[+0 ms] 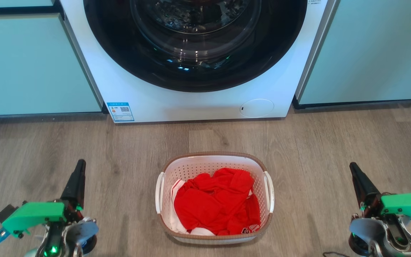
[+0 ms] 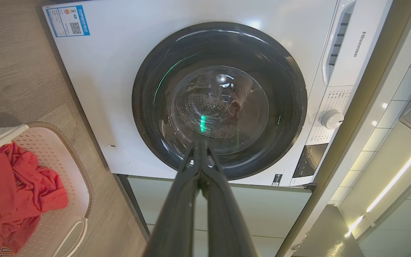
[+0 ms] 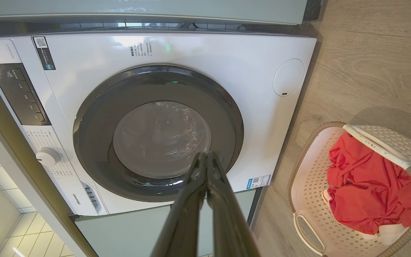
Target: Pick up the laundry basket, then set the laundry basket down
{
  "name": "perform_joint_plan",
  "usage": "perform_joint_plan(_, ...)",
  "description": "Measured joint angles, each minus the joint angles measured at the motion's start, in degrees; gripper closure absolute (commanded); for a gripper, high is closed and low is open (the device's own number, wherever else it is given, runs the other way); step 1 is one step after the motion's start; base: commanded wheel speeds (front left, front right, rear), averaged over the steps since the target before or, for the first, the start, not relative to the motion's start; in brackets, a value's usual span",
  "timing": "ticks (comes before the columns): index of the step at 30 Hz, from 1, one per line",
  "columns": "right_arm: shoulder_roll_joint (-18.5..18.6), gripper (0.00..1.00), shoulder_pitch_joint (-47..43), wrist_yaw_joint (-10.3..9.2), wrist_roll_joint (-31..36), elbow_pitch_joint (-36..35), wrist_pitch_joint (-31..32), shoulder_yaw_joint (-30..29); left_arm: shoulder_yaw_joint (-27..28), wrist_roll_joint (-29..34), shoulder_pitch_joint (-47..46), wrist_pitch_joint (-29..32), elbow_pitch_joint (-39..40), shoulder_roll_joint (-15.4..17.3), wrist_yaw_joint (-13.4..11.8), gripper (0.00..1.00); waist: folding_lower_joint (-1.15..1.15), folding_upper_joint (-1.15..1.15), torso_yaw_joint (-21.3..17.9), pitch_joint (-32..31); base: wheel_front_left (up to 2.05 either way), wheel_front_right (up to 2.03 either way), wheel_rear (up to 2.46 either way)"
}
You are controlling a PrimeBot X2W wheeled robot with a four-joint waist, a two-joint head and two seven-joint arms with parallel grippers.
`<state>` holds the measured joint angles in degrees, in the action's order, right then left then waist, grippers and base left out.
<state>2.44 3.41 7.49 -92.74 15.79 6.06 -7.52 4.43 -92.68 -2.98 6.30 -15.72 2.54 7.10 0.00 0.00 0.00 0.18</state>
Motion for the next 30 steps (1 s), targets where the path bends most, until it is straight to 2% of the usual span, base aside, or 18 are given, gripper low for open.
perform_joint_plan(30,0.0,1.00,0.0,0.00,0.0,0.0,0.0,0.0,0.0,0.0,0.0,0.0,0.0,0.0,0.0,1.00,0.00,0.00,0.0,0.0,0.00,0.00,0.00)
